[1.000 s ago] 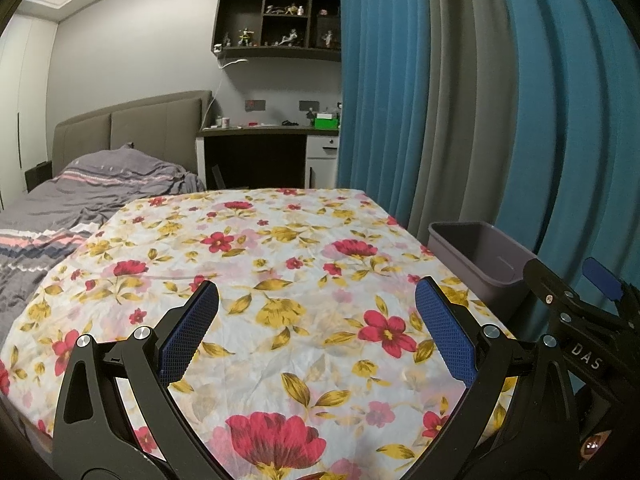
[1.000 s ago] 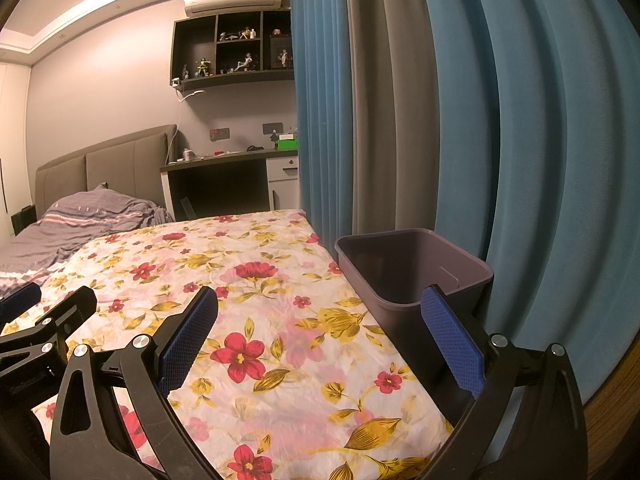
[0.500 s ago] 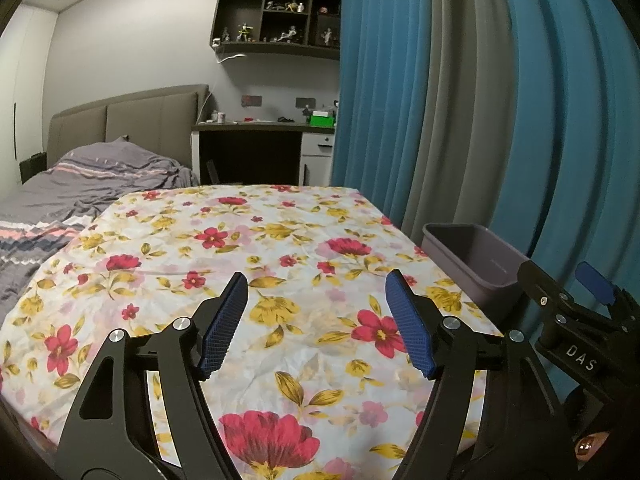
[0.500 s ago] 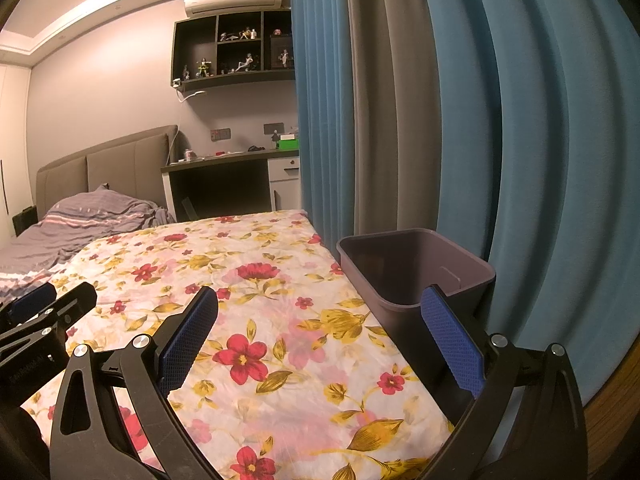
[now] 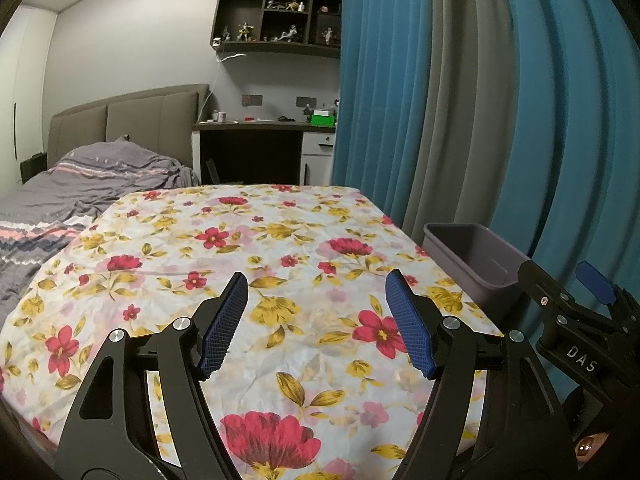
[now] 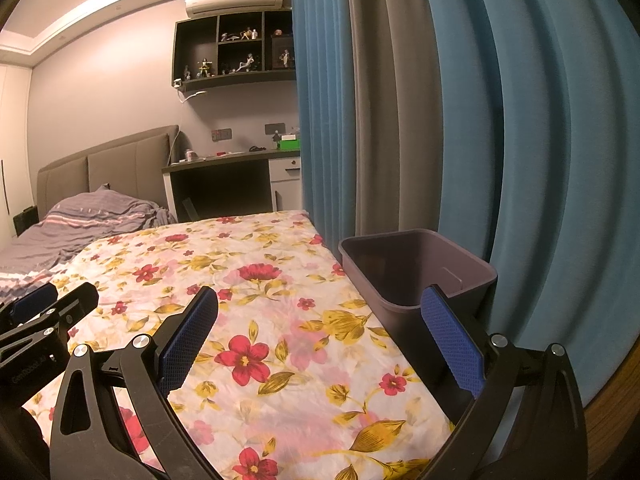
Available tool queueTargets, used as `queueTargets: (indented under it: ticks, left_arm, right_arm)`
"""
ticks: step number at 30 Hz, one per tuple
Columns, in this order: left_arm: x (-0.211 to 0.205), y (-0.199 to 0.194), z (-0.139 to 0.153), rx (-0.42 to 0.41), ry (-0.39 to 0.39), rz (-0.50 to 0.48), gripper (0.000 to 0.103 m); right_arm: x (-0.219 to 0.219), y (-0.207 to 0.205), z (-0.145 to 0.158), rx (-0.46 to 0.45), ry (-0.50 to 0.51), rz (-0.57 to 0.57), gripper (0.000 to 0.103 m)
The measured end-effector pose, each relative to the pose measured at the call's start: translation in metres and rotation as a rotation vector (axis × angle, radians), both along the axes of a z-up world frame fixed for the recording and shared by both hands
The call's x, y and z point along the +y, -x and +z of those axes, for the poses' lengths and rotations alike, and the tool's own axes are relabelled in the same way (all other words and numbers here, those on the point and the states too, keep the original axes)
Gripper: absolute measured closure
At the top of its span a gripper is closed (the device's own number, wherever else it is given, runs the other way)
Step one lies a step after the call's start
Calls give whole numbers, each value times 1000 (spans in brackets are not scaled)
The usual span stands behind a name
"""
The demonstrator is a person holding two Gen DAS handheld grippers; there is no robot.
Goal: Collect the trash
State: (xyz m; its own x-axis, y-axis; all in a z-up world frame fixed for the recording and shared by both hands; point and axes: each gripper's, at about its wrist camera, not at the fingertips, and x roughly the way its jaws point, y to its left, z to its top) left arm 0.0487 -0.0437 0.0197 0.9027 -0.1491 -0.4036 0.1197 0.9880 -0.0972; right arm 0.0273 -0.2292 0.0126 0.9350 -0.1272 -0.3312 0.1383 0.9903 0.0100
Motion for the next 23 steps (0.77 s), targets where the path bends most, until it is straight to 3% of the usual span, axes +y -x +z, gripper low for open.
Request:
queueTargets:
  ticks: [12, 23]
  left_arm:
    - [4, 2, 1, -6, -4, 13, 27]
    - [3, 2, 2, -6, -15, 31, 9]
  right_arm:
    - [2, -1, 3, -5, -3, 1, 6]
    - [2, 1, 4, -9, -12, -4, 6]
